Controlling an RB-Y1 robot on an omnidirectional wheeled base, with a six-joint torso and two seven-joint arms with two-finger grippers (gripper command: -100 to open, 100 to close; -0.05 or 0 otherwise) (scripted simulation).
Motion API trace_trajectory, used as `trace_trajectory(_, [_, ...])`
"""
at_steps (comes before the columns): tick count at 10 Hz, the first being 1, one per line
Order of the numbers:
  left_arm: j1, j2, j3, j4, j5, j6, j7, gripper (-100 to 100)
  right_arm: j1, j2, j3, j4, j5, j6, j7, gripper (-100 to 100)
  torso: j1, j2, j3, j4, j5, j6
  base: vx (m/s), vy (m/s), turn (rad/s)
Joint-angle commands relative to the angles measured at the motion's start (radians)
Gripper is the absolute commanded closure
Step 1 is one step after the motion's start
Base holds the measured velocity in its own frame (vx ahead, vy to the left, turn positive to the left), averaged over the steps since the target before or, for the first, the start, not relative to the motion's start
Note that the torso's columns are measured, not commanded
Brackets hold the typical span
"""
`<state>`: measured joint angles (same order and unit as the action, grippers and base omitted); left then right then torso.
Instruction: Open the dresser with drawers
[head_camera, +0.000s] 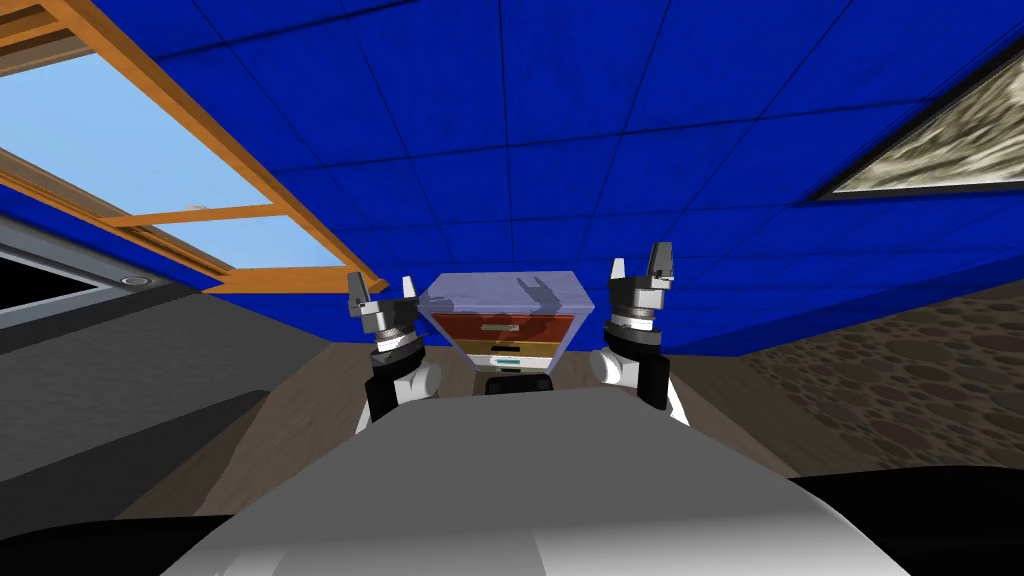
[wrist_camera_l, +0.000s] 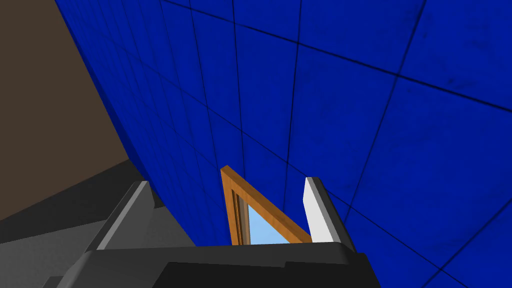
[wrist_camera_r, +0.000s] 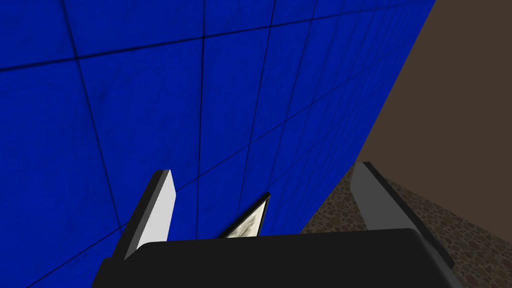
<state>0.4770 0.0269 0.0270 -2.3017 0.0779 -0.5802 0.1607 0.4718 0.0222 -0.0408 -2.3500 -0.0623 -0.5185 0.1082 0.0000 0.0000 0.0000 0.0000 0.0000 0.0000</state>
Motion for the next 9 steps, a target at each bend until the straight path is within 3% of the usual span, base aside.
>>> trace_trajectory(1, [0.0,0.0,0.0,0.0,0.0,0.0,0.0,0,0.0,0.0,0.0,0.0,0.0,0.0,0.0,0,0.0,0.04,-0.082,0.041,0.0,0.0,0.0,0.0,0.0])
trace_trajectory(9, [0.0,0.0,0.0,0.0,0.0,0.0,0.0,0,0.0,0.0,0.0,0.0,0.0,0.0,0.0,0,0.0,0.618,-1.234,0.617,0.0,0.0,0.0,0.0,0.0])
